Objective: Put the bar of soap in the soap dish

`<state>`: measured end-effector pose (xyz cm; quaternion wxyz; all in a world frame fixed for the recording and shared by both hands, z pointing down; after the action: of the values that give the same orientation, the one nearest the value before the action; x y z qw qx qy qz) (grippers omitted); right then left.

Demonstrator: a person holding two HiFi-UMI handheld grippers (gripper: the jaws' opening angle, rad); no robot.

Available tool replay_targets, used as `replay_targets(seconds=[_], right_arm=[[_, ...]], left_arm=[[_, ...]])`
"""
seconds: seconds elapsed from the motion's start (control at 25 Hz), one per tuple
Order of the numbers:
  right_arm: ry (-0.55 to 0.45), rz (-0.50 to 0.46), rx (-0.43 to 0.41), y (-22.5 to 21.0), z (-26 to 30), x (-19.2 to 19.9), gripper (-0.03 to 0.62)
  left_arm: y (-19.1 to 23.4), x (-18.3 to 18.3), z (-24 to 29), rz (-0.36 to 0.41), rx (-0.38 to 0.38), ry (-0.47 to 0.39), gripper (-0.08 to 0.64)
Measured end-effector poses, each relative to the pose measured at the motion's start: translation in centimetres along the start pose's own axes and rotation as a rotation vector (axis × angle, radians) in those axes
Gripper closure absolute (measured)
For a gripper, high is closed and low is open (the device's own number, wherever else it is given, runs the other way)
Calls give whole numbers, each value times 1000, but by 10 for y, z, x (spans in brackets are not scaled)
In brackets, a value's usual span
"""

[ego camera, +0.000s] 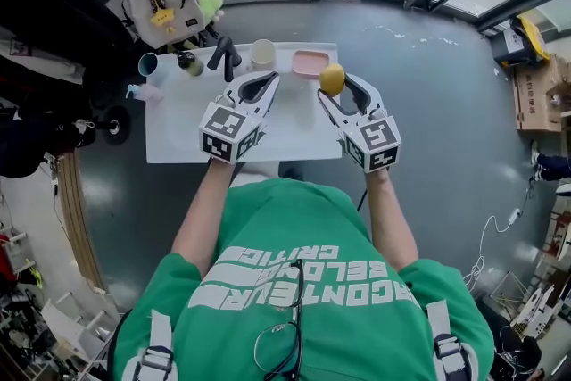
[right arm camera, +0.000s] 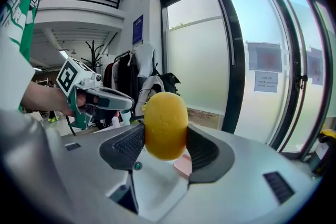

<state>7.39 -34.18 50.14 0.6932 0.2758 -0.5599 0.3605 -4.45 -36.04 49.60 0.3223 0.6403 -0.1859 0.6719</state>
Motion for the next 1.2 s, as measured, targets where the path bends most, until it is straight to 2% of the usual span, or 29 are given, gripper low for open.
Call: replay_targets(seconds=[0.28,0.52,1.2], right_arm=[[48,-5,-7,-11,15,16,347],[131,7,-24,-22,36,45,347],[381,-86,-93,-58,84,131,347]], left_arm=[[8,12,0,-18,-7,9,551],[14,26,6,-37,-2,25,551],[30,71,37,-91,18,105,551]])
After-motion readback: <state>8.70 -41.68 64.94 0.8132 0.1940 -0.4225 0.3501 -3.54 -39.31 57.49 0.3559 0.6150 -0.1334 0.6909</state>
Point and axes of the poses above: the fingertips, and each gripper's own axes: z forward along the fingers, y to its left, x out of its underside, the point moved 1 cm from there along -z, backward along the fingers, and after that the axes turned 11 degrees about -y, right-handed, at the moved point
